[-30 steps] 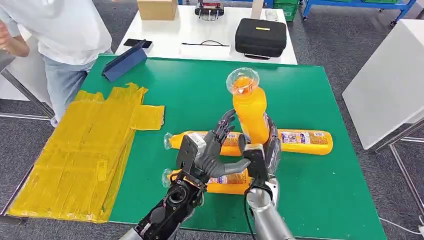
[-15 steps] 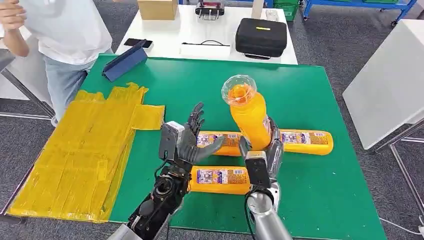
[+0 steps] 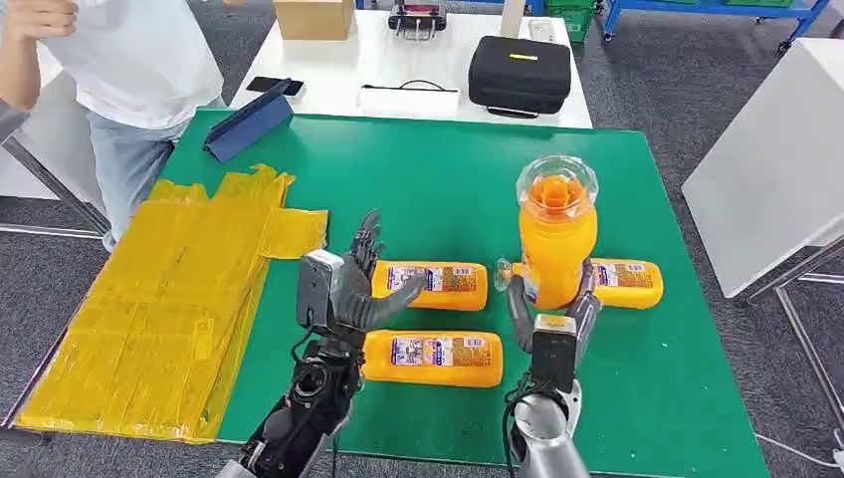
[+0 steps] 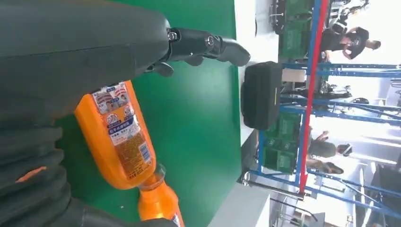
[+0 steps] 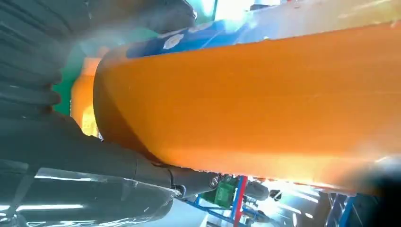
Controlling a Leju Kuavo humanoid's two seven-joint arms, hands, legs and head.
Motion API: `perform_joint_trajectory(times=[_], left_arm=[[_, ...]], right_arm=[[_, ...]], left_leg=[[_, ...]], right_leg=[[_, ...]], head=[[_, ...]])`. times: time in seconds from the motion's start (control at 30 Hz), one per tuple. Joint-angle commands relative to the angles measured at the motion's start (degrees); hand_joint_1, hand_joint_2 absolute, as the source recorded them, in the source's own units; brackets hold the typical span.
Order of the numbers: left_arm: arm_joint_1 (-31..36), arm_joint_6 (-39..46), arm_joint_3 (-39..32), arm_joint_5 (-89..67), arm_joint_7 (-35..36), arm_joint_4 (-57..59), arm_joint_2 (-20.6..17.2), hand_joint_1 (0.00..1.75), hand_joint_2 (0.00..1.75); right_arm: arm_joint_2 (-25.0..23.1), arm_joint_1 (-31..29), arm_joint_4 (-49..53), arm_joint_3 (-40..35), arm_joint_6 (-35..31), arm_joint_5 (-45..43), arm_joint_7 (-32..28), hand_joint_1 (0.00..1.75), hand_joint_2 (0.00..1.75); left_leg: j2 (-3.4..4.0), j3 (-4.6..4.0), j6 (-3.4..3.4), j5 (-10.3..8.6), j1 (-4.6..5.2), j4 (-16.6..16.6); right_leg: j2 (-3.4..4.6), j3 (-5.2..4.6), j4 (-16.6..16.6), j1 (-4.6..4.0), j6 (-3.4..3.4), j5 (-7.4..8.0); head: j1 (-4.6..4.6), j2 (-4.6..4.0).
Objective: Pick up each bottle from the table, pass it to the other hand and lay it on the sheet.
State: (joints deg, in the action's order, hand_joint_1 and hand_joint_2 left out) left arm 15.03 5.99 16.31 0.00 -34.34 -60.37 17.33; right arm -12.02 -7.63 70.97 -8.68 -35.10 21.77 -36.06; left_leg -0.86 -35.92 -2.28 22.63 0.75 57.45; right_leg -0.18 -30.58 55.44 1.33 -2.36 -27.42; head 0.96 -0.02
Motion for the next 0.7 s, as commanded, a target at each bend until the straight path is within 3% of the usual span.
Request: perform_joint_trajectory(times=[0.03, 0.7], left_arm=[[-0.5, 0.6, -1.9, 0.0, 0.0, -1.5, -1.7, 0.0, 1.75], [-0.4, 0.6, -2.0, 0.0, 0.1, -1.6, -1.8, 0.0, 1.75]], right_arm=[[1.0, -0.5, -0.8, -1.6, 1.8, -1.9, -0.9, 1.75, 1.75], [1.0, -0.5, -0.7, -1.6, 1.8, -1.9, -0.9, 1.75, 1.75]], left_leg=[[0.17, 0.25, 0.17, 0.1, -0.08, 0.0], [0.14, 0.21, 0.15, 0.08, -0.05, 0.0]], right_leg=[[0.12, 0.26, -0.1, -0.08, 0.13, -0.03], [0.1, 0.22, -0.1, -0.06, 0.13, -0.03]], head=[[-0.02, 0.0], [-0.02, 0.0]])
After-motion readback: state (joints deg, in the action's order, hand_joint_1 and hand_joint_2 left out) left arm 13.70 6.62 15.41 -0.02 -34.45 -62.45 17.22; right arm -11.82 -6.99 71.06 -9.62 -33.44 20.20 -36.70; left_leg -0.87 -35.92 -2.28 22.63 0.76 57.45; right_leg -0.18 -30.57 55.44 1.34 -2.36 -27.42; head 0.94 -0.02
